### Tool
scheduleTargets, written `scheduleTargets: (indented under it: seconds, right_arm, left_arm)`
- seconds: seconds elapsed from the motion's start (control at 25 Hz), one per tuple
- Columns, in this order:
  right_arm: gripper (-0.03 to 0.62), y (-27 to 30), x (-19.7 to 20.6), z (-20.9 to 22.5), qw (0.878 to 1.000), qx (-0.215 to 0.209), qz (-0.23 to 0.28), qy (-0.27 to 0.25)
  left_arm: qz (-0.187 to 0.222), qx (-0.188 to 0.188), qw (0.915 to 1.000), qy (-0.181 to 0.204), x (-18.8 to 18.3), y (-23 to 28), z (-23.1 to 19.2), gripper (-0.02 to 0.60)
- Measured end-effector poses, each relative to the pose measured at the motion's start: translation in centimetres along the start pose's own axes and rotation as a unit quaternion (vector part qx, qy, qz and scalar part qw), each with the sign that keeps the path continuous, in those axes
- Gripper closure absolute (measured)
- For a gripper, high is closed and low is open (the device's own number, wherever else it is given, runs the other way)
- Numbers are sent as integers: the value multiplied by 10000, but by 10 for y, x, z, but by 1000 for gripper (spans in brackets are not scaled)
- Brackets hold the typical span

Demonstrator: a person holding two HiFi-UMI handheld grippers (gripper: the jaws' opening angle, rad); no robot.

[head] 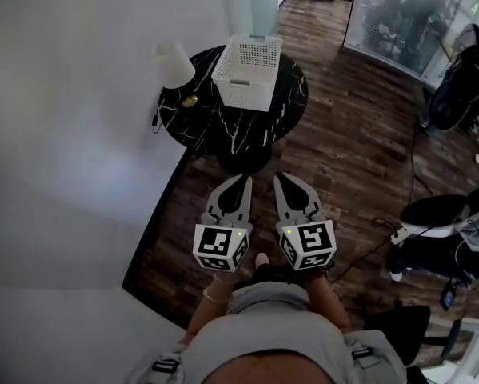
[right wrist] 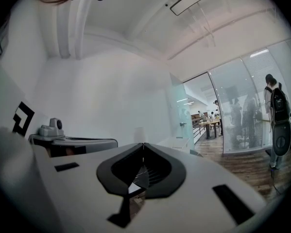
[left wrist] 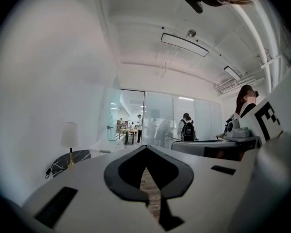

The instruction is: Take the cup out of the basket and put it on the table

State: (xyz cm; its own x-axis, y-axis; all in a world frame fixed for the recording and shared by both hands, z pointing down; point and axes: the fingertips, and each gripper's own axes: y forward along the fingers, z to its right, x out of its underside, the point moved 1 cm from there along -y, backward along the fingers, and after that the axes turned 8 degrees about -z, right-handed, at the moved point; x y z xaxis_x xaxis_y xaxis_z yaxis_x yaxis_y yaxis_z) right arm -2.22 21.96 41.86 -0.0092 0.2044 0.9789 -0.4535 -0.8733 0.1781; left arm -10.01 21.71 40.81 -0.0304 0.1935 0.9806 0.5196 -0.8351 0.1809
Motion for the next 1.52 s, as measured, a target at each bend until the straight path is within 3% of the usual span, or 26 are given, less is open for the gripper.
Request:
scheduleTargets:
  seconds: [0.32,0.8,1.52]
  right_arm:
    - [583,16,3,0,9998,158,-83,51]
    - [583,44,-9,30,9997,209,-100,105]
    - [582,127,-32,87,9988,-445,-198,9]
  left_arm:
    - [-90,204,9997,-24,4,14,-12,577]
    - [-69,185,9998,-19,-10,54,-24,577]
    - [-63,-353,9992,-154,-29,140,-54,577]
